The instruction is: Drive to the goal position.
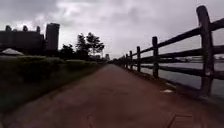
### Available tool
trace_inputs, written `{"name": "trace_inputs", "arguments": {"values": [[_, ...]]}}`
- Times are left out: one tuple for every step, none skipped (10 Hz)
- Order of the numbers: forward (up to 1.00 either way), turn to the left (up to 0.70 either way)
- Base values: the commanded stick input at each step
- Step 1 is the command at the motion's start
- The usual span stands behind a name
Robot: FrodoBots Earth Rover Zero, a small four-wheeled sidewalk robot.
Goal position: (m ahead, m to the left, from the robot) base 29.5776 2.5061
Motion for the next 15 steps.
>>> {"name": "trace_inputs", "arguments": {"values": [[1.0,0.0],[1.0,0.06],[1.0,0.15],[1.0,0.35],[1.0,0.0],[1.0,0.0],[1.0,0.0],[1.0,0.0],[1.0,0.0],[1.0,0.0],[1.0,0.0],[1.0,0.0],[1.0,0.0],[1.0,0.0],[1.0,0.0]]}}
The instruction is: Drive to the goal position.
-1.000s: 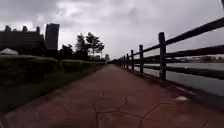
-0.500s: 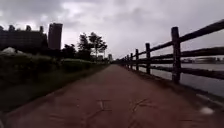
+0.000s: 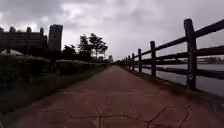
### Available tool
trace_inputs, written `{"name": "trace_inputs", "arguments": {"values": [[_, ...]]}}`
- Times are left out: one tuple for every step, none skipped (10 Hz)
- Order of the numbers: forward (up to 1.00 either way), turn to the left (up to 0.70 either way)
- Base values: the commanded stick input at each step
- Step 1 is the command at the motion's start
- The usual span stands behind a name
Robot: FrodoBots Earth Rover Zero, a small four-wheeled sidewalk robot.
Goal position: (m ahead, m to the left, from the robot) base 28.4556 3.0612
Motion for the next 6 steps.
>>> {"name": "trace_inputs", "arguments": {"values": [[1.0,0.0],[1.0,0.0],[1.0,0.0],[1.0,0.0],[1.0,0.0],[1.0,0.0]]}}
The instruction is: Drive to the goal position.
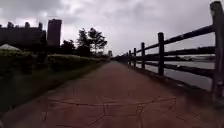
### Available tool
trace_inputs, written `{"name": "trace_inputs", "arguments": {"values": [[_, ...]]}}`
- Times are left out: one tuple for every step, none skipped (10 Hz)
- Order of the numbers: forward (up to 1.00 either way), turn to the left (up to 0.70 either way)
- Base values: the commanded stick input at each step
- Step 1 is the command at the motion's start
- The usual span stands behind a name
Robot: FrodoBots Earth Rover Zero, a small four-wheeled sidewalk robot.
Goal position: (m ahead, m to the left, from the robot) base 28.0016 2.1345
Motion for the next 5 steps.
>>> {"name": "trace_inputs", "arguments": {"values": [[1.0,0.0],[1.0,0.0],[1.0,0.0],[1.0,0.0],[1.0,0.0]]}}
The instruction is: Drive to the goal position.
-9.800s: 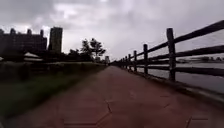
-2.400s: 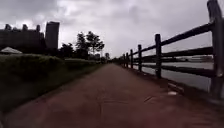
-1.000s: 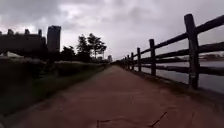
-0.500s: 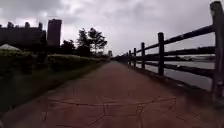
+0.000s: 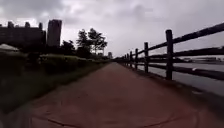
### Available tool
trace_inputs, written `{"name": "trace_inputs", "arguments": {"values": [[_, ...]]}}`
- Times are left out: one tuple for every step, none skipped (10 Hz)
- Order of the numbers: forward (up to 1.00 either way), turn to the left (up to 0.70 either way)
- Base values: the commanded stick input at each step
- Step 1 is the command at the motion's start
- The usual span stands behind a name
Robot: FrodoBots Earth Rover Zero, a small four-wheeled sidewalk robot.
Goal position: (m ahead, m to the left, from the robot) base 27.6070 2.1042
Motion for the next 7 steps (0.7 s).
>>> {"name": "trace_inputs", "arguments": {"values": [[1.0,0.0],[1.0,0.0],[1.0,0.0],[1.0,0.0],[1.0,0.0],[1.0,0.0],[1.0,0.0]]}}
